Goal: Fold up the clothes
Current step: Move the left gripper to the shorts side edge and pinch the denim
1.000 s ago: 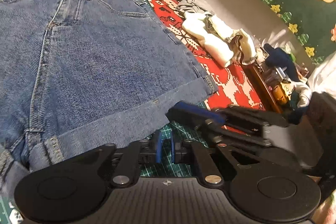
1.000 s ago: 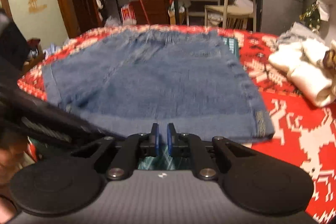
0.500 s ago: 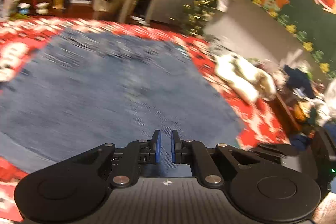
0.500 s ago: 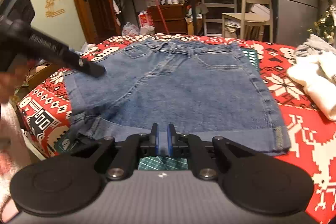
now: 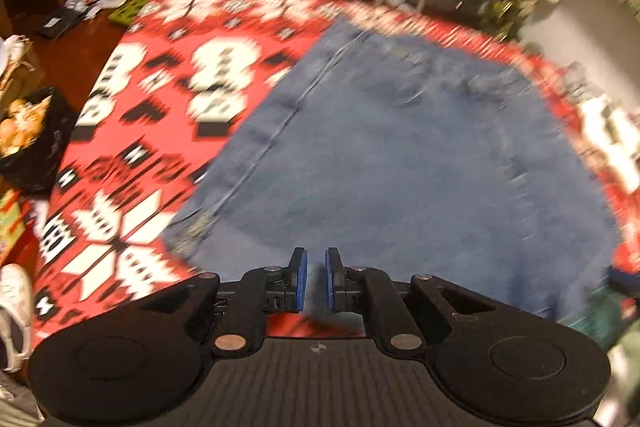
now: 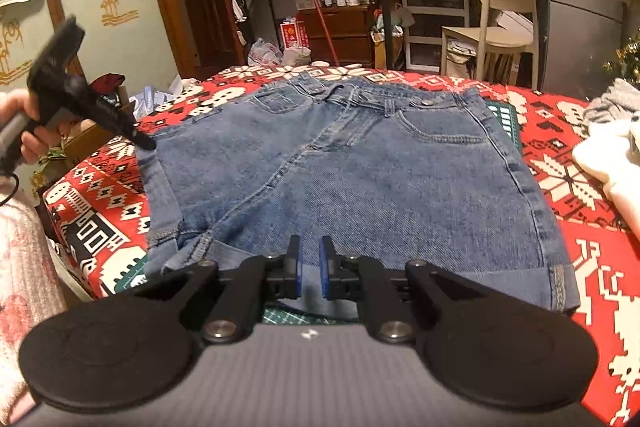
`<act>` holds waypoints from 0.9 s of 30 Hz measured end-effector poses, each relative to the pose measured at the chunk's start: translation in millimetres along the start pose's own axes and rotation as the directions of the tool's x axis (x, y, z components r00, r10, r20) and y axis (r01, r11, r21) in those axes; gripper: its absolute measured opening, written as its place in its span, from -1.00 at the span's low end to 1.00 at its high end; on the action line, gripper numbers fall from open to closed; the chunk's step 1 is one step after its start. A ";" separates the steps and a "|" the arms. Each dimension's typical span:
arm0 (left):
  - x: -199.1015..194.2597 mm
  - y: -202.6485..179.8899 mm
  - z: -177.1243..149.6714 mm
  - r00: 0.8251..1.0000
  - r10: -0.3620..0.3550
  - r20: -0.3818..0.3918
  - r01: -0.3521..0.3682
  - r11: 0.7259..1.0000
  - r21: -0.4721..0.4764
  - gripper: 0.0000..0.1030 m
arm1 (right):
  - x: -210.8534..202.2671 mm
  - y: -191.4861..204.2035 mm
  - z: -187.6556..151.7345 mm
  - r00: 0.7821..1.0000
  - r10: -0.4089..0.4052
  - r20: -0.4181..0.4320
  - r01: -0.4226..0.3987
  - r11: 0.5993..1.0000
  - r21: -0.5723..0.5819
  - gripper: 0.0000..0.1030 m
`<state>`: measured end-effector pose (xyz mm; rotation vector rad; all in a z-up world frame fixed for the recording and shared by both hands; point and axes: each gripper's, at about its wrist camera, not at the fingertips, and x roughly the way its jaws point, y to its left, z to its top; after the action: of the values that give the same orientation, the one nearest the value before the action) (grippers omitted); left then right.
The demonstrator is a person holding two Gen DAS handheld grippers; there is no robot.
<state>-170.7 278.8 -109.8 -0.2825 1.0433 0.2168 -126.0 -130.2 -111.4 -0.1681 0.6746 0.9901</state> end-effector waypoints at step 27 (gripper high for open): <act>-4.9 90.6 -21.5 0.975 -0.169 0.146 0.213 0.902 -0.375 -0.82 | 52.4 141.4 151.7 0.941 0.070 -0.331 -0.202 0.901 -0.384 -0.56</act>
<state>-218.6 356.9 -127.2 -0.7237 0.8496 0.2589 -154.2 50.1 0.1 -0.6701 0.7624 1.2518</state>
